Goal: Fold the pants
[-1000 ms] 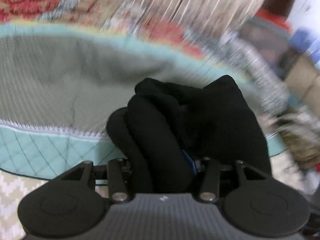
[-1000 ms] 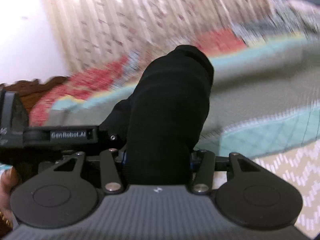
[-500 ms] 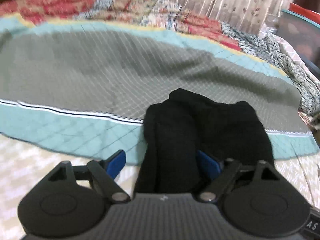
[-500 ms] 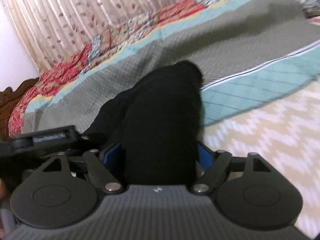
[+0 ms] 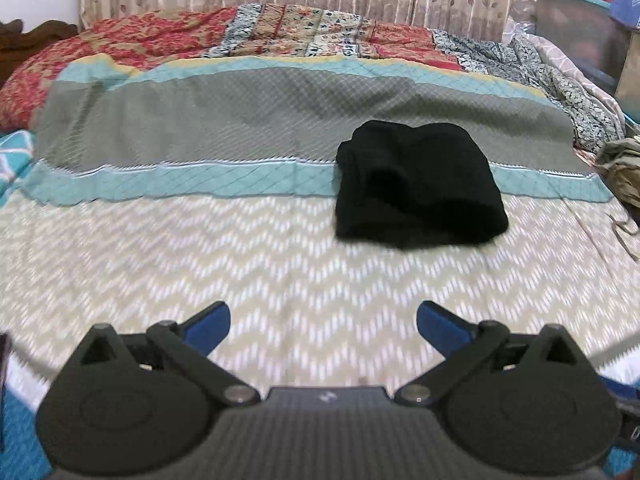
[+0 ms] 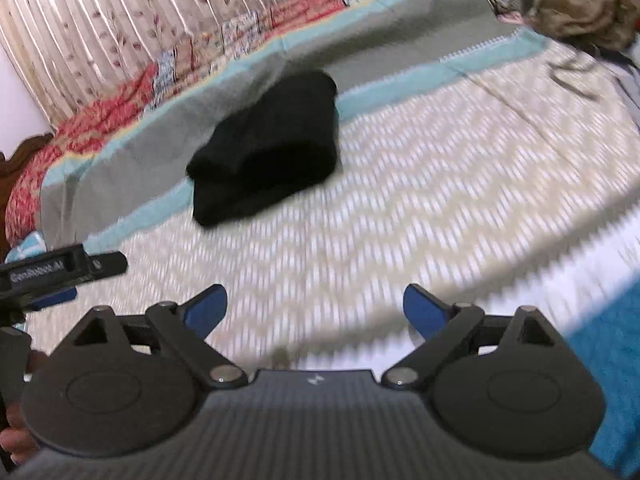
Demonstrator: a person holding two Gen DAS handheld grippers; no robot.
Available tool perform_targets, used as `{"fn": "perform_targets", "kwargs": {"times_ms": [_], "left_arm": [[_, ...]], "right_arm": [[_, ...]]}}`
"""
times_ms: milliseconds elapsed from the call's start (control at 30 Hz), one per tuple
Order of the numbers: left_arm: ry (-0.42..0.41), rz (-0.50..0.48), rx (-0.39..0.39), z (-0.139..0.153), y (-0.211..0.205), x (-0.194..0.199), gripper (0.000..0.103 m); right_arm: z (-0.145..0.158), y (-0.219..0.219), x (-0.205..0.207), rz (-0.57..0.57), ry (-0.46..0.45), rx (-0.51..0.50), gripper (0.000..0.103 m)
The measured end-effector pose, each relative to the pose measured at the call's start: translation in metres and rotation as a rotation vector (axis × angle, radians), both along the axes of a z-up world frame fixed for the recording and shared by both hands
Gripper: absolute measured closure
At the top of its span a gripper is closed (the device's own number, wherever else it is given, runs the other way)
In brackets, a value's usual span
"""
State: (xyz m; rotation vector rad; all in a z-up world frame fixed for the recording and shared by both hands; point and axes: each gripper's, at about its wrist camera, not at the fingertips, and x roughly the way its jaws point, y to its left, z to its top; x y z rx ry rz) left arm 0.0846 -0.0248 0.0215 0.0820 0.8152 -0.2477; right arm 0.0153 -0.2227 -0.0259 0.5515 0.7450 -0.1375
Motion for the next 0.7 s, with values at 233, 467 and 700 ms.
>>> {"fn": "perform_targets", "kwargs": {"times_ms": [233,467,700], "left_arm": [[-0.033,-0.008,0.042,0.009,0.009,-0.067,0.000],[-0.081,0.012,0.109,0.019,0.005,-0.112,0.000],[-0.122,-0.002,0.127,0.026,-0.005,-0.126,0.000]], "right_arm": [[0.004,0.028,-0.054,0.035,0.019,-0.007,0.004],[0.020,0.042,-0.090,0.078,-0.030,-0.027,0.003],[0.029,0.051,-0.106,0.060,-0.069,-0.104,0.002]]}}
